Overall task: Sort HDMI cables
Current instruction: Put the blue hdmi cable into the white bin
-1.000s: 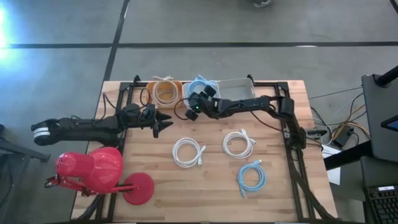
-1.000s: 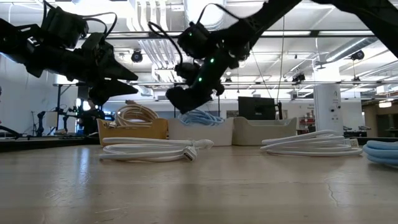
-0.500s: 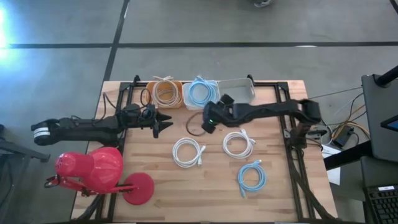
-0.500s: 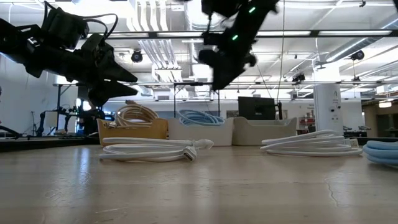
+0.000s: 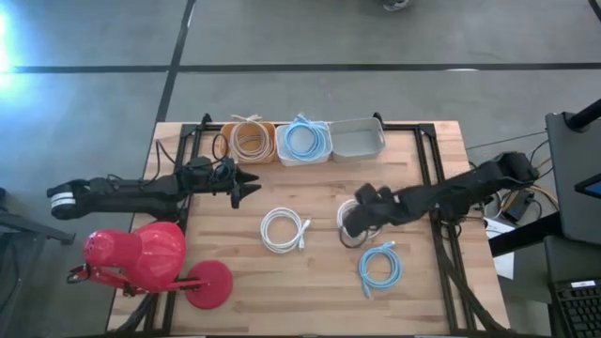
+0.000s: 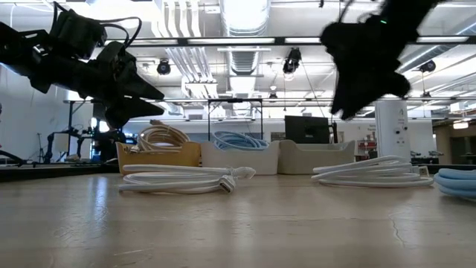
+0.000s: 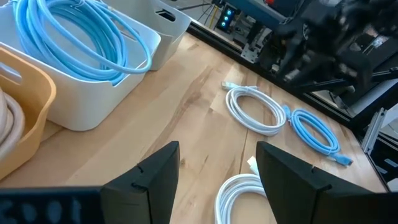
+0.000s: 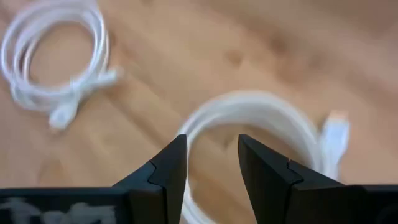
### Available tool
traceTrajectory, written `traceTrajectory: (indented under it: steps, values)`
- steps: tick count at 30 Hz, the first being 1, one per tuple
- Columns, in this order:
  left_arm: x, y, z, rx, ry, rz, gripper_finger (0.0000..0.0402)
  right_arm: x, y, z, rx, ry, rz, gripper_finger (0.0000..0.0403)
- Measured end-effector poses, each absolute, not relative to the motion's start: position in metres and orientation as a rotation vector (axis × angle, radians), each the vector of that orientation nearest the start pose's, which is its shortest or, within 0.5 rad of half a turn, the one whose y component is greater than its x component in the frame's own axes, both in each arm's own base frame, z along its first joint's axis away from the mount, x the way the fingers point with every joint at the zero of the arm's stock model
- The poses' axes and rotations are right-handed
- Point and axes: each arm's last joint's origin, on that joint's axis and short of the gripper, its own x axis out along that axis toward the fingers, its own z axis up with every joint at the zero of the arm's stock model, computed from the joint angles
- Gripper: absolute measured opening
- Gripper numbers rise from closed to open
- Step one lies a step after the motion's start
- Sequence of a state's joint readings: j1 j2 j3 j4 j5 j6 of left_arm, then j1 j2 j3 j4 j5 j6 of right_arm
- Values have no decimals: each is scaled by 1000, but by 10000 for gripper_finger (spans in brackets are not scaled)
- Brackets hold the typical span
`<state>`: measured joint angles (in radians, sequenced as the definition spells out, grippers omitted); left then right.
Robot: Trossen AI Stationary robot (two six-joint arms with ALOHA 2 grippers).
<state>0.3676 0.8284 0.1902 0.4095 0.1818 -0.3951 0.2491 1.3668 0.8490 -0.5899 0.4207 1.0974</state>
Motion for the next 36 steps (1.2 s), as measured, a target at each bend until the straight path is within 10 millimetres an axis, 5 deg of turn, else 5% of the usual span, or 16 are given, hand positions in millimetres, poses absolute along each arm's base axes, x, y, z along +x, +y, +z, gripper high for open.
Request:
traceTrajectory:
  steps: [6, 17, 36]
  values:
    - [159, 55, 179, -453, 173, 225, 213, 223, 64, 189, 659, 1029, -449, 130]
    - [159, 56, 183, -446, 143, 219, 213, 218, 69, 213, 395, 1138, 45, 123]
    - [159, 57, 184, -473, 128, 245, 213, 228, 91, 153, 215, 1434, 58, 123]
